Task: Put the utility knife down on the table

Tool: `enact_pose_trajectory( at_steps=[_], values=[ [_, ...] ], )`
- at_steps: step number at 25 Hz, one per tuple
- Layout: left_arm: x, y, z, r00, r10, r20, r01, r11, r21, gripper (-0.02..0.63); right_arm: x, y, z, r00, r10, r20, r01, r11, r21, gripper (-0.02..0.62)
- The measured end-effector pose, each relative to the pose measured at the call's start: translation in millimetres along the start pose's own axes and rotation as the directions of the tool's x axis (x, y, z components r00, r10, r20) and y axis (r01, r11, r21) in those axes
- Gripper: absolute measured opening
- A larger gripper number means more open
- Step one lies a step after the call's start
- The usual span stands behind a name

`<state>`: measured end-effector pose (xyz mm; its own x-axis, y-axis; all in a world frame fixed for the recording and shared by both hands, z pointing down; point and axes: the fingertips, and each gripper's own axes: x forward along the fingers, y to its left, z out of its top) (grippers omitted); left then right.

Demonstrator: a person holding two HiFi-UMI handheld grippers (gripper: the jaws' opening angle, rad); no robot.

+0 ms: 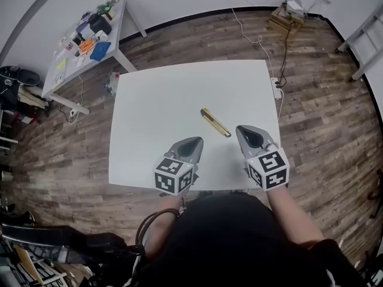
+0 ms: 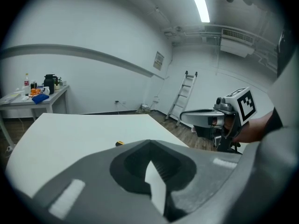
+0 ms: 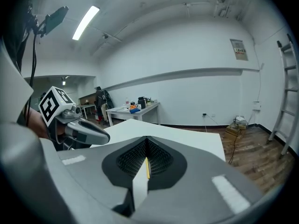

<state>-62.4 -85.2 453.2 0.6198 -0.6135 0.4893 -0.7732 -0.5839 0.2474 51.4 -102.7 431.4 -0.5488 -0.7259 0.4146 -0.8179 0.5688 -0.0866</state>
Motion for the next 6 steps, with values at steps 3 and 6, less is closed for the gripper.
enact_pose_trajectory(
  at_steps=[3, 6],
  values=[
    [-6.0, 2.9, -3.9, 1.0, 0.008, -0.004, -0.008, 1.0, -0.005, 0.098, 2.7, 6.8, -1.2, 1.0, 0.013, -0.005, -0.013, 1.0, -0.001, 0.023],
    [-9.3, 3.8, -6.4, 1.0, 0.012, -0.007, -0.012, 1.0, -0.006, 0.098, 3.4, 11.2, -1.4, 1.0, 0.022, -0.009, -0.022, 1.0, -0.005, 0.023]
  ],
)
